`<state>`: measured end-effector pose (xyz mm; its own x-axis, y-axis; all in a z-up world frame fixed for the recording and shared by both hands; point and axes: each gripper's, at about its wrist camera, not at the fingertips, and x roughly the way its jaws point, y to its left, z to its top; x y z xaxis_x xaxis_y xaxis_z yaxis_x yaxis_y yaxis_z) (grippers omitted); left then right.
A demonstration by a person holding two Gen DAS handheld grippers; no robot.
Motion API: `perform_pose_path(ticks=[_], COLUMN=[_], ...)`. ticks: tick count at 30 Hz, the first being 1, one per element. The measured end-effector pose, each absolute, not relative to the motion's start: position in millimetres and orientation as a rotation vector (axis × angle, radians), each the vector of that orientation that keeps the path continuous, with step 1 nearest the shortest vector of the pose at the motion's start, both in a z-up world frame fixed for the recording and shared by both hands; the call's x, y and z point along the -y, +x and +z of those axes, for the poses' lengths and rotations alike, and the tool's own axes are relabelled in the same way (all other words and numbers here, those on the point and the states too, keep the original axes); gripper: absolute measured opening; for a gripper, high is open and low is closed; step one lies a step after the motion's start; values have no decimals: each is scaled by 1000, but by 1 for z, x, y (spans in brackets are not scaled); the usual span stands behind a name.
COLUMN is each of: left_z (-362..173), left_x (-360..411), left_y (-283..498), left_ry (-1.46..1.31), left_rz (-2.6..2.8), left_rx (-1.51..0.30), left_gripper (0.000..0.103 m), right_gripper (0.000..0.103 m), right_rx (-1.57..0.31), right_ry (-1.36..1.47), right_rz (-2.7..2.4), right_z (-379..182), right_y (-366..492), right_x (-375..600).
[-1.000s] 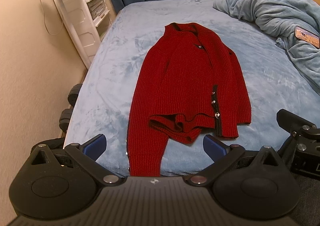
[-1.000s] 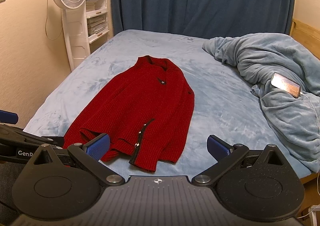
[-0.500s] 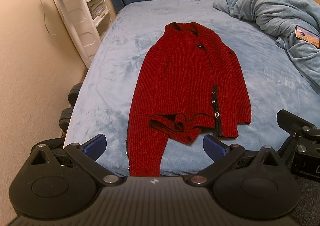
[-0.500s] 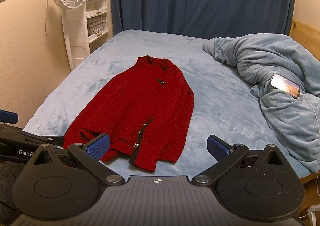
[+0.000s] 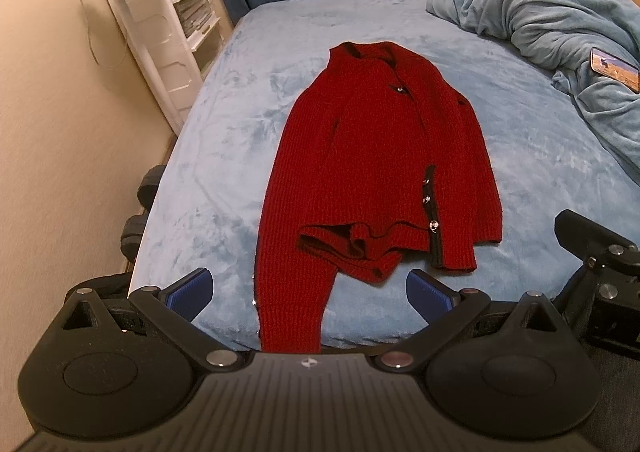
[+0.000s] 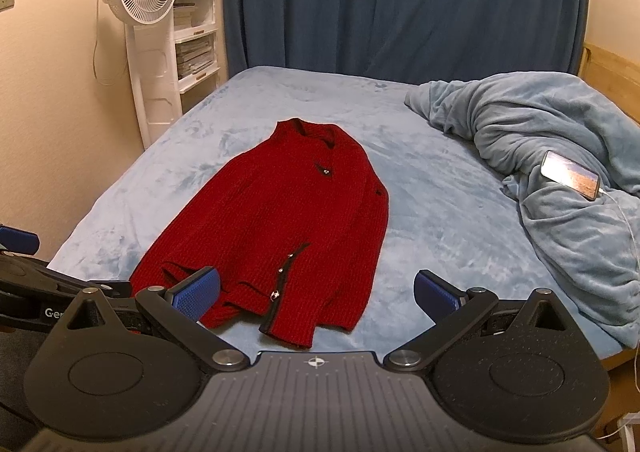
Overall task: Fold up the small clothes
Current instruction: 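Lower the right tool to the cardigan hem and close on it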
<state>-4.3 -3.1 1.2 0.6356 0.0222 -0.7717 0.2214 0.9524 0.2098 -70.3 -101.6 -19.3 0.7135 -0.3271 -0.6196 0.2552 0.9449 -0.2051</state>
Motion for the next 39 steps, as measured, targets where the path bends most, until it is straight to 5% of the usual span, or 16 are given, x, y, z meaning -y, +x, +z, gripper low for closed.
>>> perform_pose_path(ticks=[28, 39], left_z=[-24, -74], left_x=[-11, -71], left_y=[30, 202], left_ry=[235, 167], left_rz=[-98, 149], left_rx=[-984, -944], left_gripper=[103, 103], right_gripper=[102, 102], right_rx=[-757, -861], right_ry=[-59, 92], right_rz=[-351, -423], right_z=[-36, -111], right_y=[-42, 157], right_x=[128, 258])
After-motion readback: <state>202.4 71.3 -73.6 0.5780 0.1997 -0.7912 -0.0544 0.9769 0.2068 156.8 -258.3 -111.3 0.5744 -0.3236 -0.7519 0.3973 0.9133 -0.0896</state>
